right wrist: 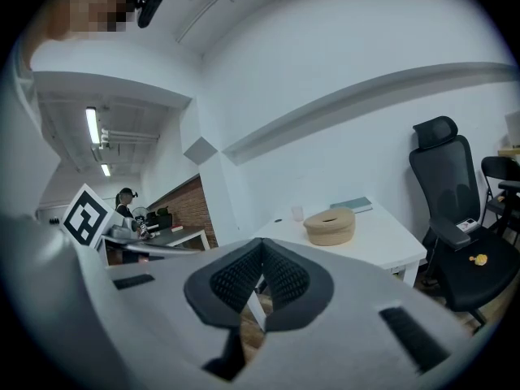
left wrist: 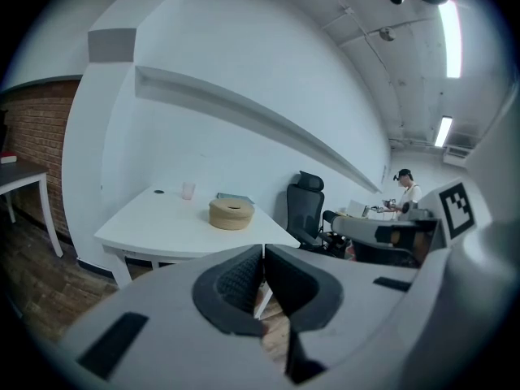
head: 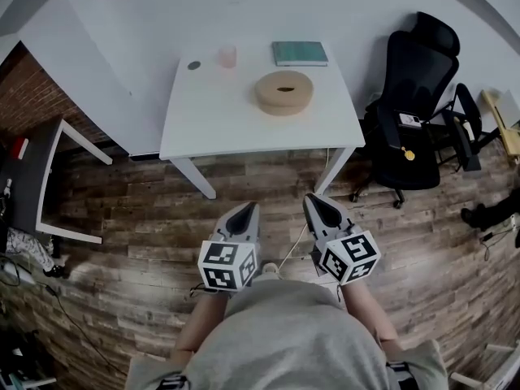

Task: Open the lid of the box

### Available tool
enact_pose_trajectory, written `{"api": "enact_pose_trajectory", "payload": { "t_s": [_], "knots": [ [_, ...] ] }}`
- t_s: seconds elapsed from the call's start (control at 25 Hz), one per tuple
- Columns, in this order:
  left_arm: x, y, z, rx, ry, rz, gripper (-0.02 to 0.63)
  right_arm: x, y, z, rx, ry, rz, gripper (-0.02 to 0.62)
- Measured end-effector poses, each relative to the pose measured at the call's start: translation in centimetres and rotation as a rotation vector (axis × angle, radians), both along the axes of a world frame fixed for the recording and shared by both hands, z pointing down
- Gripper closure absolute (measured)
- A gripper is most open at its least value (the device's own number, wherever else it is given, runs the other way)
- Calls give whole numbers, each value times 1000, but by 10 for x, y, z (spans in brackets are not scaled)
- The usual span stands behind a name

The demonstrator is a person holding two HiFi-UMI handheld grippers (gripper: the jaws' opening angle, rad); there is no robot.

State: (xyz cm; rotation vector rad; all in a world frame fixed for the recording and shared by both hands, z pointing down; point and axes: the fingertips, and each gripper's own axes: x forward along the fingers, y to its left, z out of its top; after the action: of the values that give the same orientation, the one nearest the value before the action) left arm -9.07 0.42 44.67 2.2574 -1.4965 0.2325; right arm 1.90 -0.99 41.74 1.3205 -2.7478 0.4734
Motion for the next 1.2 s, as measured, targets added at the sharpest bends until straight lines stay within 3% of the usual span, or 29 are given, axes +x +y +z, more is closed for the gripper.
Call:
{"api": "enact_pose_trajectory", "payload": {
  "t_s": [0.72,1.2],
  "knots": [
    [-26,-68,16,-34,-1,-14,597,-27,-58,8,11,40,-33,597],
    [-40,-170,28,-60,20,-53,597,-42,-169,11,45,70,-82,597]
  ]
}}
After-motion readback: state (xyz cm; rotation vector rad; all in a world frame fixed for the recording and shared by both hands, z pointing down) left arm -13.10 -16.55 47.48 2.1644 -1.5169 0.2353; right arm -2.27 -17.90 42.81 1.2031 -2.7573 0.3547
